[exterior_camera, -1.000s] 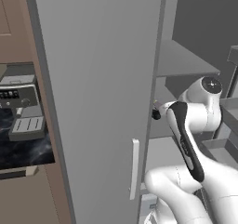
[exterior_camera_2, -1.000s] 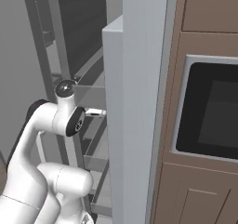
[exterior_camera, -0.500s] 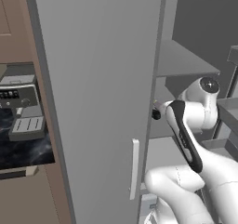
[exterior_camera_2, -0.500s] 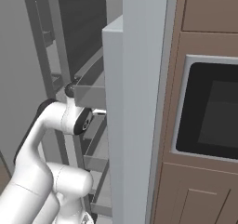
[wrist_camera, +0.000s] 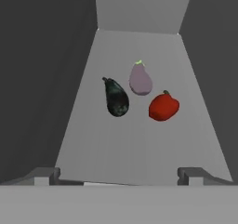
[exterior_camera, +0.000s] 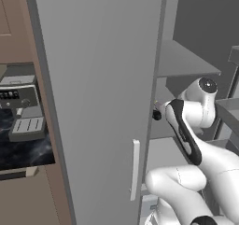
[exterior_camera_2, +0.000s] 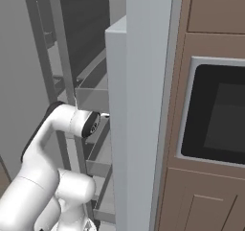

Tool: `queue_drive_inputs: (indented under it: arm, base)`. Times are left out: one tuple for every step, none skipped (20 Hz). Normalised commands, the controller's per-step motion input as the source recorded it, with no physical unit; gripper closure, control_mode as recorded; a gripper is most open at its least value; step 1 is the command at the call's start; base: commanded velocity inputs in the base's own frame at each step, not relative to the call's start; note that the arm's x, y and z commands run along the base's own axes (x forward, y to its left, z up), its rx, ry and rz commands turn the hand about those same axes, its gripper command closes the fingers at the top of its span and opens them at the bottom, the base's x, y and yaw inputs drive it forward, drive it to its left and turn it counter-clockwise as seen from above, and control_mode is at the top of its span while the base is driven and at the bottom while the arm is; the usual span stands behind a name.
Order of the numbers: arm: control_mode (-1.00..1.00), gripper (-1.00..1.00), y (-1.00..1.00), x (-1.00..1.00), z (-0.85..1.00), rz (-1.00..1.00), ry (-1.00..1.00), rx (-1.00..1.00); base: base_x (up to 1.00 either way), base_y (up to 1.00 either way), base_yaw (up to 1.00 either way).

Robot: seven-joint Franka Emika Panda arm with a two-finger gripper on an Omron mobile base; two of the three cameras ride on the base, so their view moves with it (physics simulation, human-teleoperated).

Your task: Take the bell pepper, eggplant, and eggplant from the freezer and place them in the bowl on the counter.

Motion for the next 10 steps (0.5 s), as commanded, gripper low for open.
queue_drive_inputs:
  arm:
    - [-1.0, -1.0, 0.0, 0.11, -0.18, 0.04, 0.0, 0.0]
    - [-1.0, -1.0, 0.0, 0.11, -0.19, 0.05, 0.0, 0.0]
    - [-1.0, -1.0, 0.0, 0.13, -0.18, 0.05, 0.0, 0.0]
    - [-1.0, -1.0, 0.0, 0.14, -0.16, 0.05, 0.0, 0.0]
    - [-1.0, -1.0, 0.0, 0.18, -0.16, 0.06, 0.0, 0.0]
    - [-1.0, -1.0, 0.0, 0.18, -0.14, 0.06, 0.0, 0.0]
    - [-1.0, -1.0, 0.0, 0.19, -0.14, 0.06, 0.0, 0.0]
    - [-1.0, -1.0, 0.0, 0.2, -0.16, 0.05, 0.0, 0.0]
    - [-1.0, -1.0, 0.0, 0.19, -0.18, 0.05, 0.0, 0.0]
    - [-1.0, -1.0, 0.0, 0.19, -0.19, 0.05, 0.0, 0.0]
  base:
    - [0.0, 0.0, 0.0]
    - [0.0, 0.0, 0.0]
    - [0.0, 0.0, 0.0]
    - [0.0, 0.0, 0.0]
    - [0.0, 0.0, 0.0]
    - [0.0, 0.0, 0.0]
    - [0.0, 0.0, 0.0]
    - [0.0, 0.0, 0.0]
    - [0.0, 0.0, 0.0]
    - [0.0, 0.0, 0.0]
